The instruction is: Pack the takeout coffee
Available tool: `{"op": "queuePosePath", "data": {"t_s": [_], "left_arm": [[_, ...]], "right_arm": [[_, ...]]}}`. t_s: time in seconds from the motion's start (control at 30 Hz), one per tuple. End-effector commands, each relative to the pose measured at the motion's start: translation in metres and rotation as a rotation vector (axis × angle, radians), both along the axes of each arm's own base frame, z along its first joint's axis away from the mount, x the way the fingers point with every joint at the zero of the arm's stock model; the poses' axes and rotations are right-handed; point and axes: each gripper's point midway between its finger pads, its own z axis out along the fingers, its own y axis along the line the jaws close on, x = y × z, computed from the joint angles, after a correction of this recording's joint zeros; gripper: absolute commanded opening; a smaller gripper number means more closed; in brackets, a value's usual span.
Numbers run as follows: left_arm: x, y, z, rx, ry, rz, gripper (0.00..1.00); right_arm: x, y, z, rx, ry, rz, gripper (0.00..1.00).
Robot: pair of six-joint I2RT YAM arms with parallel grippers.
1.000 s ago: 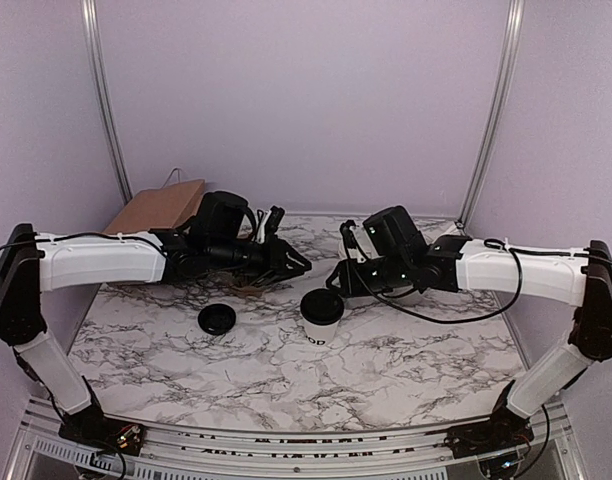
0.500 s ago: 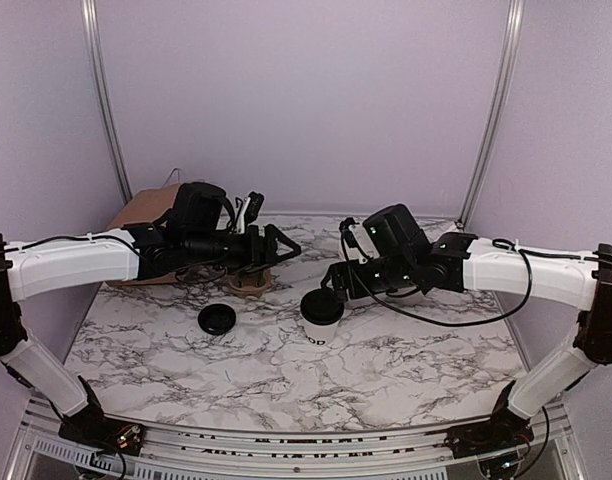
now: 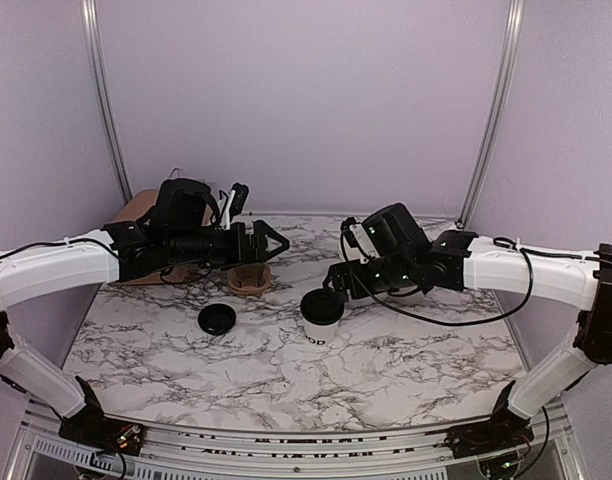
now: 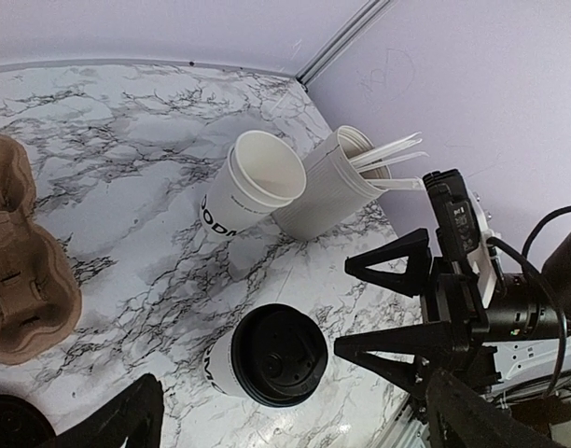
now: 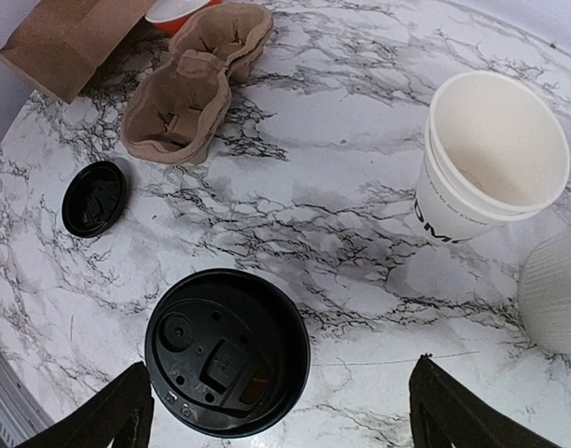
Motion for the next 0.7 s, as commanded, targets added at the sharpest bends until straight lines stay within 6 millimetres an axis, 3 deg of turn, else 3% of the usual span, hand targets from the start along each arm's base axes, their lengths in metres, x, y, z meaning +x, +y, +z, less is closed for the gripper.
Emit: {"op": "queuePosePath", "data": {"t_s": [0.0,0.67], "left_arm": [[0.003,0.02,0.004,0.057,-0.058,0.063,0.99],[0.005,0.039,0.003,0.115,-0.103,0.105,0.99]], "right_arm": [[0.002,0.008,0.023,0.015,-0.043,0.02,0.93],[-0.009,0.014,0.007,-0.055,0.015,0.023,0.92]]}}
